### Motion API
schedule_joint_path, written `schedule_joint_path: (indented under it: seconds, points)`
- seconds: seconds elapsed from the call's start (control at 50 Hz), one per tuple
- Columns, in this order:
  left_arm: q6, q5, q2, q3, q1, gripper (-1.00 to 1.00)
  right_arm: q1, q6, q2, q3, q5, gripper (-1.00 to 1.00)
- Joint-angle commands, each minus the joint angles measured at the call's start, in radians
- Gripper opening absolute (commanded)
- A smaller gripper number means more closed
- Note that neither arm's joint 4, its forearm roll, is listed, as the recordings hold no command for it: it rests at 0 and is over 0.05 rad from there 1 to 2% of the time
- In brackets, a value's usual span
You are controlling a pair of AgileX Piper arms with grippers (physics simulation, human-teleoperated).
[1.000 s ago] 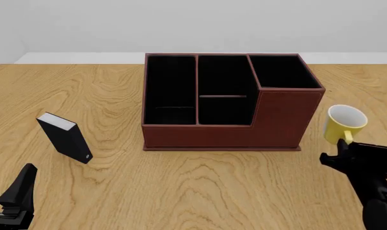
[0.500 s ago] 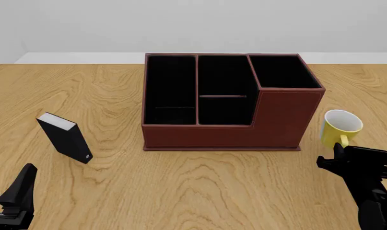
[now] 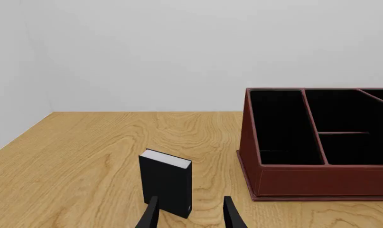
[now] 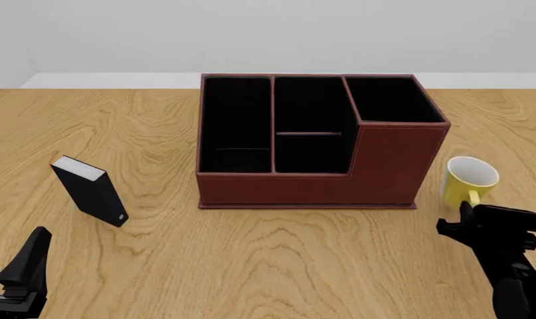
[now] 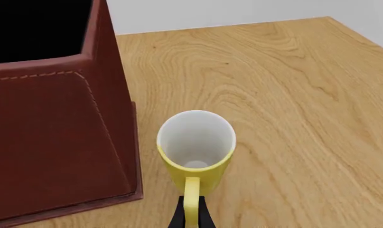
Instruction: Pick up the yellow and white mug and place it to the right of the caddy.
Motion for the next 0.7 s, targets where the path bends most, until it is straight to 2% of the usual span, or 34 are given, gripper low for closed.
schedule_joint_path:
  seconds: [0.02, 0.7]
  points:
    - [0.000, 0.000, 0.000, 0.000, 0.000, 1.00, -0.002, 0.010, 0.014, -0.008, -0.004, -1.00]
    - [0.000, 0.000, 0.000, 0.000, 0.000, 1.00, -0.006, 0.009, 0.073, -0.030, -0.007, -1.00]
